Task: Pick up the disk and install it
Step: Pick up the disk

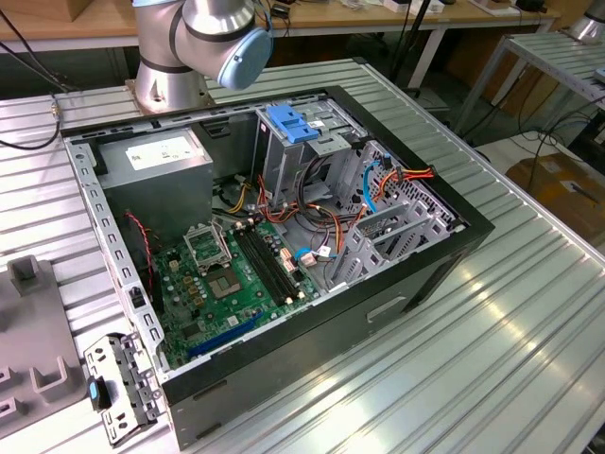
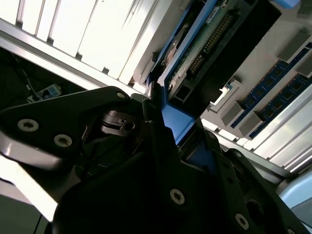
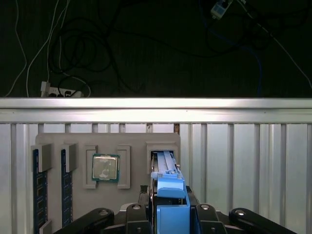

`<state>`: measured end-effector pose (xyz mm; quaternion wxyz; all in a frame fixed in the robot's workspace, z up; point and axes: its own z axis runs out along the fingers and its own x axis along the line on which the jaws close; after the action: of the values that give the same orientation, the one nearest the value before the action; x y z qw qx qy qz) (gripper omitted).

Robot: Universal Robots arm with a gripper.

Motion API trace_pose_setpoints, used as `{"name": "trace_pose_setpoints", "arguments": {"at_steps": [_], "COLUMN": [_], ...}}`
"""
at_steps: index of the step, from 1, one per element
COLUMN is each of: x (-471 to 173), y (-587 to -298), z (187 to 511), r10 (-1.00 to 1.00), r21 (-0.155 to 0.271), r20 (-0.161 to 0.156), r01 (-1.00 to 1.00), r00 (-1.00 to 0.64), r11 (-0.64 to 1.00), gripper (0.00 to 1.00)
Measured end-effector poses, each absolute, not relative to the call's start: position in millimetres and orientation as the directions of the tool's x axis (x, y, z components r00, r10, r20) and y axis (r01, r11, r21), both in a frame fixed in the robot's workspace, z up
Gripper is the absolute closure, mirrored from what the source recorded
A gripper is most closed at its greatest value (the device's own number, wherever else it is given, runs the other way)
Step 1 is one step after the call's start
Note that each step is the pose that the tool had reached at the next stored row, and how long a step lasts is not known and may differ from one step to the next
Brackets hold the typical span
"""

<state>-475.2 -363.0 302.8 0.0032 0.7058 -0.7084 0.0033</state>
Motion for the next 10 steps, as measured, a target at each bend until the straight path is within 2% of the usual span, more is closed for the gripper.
{"name": "trace_pose_setpoints", "arguments": {"at_steps": [10], "x": [-475.2], "y": [-363.0], "z": [302.9], "r10": [-1.0], "r21": [0.0], "r20": [0.009], "r01": [-1.0], "r00": [-0.005], "r11": [0.005], "gripper": [0.63]}}
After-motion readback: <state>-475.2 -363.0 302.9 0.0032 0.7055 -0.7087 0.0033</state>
